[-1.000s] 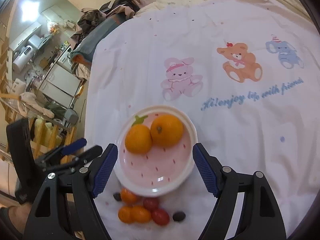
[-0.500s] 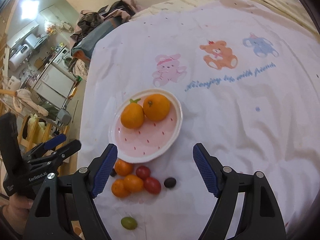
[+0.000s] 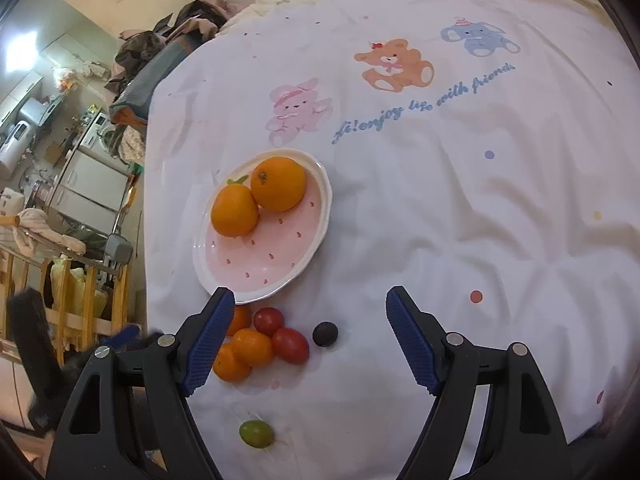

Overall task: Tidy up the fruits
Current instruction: 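Lift both open tools away from the plate toward the fruit cluster, then grasp a tangerine from the cluster with the left tool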

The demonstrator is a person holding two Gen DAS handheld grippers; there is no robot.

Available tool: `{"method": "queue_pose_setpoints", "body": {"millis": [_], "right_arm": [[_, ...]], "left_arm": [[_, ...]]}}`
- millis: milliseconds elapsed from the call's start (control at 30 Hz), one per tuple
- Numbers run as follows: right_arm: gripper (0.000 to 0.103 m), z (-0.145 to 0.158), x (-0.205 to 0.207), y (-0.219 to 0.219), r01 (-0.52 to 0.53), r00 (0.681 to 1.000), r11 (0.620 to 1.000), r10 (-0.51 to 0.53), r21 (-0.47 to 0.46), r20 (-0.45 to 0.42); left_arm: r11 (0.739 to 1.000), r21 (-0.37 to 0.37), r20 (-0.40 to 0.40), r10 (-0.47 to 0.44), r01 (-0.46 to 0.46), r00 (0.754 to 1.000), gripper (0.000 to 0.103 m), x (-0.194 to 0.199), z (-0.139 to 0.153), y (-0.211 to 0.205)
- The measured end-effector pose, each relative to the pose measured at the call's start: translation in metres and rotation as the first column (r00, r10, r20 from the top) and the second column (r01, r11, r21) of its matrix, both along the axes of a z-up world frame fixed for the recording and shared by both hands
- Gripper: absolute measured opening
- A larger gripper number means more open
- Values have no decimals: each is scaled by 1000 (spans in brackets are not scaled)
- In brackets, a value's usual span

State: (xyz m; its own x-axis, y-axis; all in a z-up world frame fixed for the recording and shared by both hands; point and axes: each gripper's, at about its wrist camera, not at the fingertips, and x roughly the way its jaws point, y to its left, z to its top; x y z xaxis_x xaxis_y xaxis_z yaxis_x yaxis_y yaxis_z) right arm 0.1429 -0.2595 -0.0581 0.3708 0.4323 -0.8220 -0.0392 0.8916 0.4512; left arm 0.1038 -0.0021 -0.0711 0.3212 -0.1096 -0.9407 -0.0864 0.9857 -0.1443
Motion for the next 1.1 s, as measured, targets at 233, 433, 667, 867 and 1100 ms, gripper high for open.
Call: {"method": "queue_pose_setpoints", "body": {"millis": [233,433,667,867,1100], "right_arm": [[81,-6,3,-1,13,1000,1000,-13,-1,-24],[81,-8,6,-2,16,999,1000,-16,5,-36],[81,-8,9,2,-1,999,1000,1,-3,-35],[81,-9,9,3,-9,999,1000,9,-13,-36],[81,-18,6,2,-17,997,1000,19,16,-80]], "left_arm": [[997,-5,-124,-81,82,989,67,-5,-40,-24],[992,10,-142,-124,126,982,62,-2,-50,-41],[987,-1,-145,-157,159,977,46,0,-54,-44],[983,4,-145,-181,184,973,39,0,-51,-45],[989,-3,-37,-148,148,988,39,-6,-9,-37]]}}
